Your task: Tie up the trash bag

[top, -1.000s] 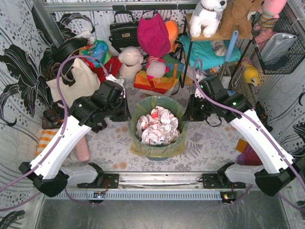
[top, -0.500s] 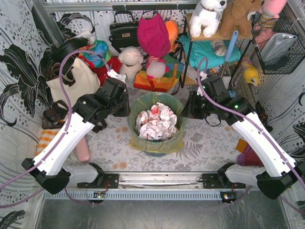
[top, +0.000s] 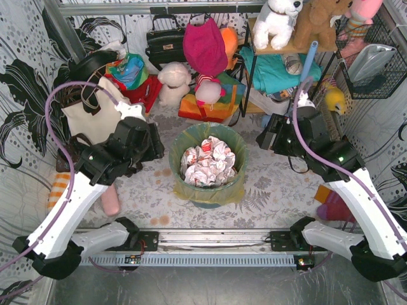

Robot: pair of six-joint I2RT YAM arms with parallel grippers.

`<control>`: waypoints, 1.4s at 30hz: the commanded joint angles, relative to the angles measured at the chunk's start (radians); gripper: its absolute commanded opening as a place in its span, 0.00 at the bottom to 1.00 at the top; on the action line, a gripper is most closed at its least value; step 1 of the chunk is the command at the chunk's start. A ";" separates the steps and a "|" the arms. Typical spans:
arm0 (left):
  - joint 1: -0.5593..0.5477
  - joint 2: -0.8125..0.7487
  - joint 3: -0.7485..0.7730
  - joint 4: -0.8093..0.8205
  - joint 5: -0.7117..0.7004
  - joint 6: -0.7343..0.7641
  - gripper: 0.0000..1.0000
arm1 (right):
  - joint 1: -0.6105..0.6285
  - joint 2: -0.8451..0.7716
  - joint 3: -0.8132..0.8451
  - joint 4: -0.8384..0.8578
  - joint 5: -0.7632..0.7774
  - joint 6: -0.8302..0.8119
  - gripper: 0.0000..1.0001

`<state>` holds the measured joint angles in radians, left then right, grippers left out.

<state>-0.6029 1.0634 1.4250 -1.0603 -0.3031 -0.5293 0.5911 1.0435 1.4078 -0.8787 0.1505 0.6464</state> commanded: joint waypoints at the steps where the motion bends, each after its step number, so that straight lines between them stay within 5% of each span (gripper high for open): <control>1: 0.036 -0.081 -0.137 0.008 -0.057 -0.116 0.62 | 0.006 -0.047 -0.025 -0.039 0.163 0.004 0.66; 6: 0.080 -0.157 -0.260 0.002 -0.064 -0.159 0.64 | 0.006 -0.101 -0.158 -0.016 0.206 0.051 0.66; 18: 0.099 -0.177 -0.614 0.264 0.254 -0.137 0.67 | 0.006 -0.312 -0.571 0.140 0.169 0.171 0.67; 42: 0.100 -0.034 -0.977 0.671 0.432 -0.329 0.66 | 0.006 -0.311 -0.620 0.201 0.139 0.163 0.67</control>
<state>-0.5087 1.0077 0.4942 -0.5274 0.0727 -0.8337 0.5911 0.7296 0.7898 -0.7044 0.2920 0.8112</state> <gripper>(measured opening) 0.666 0.668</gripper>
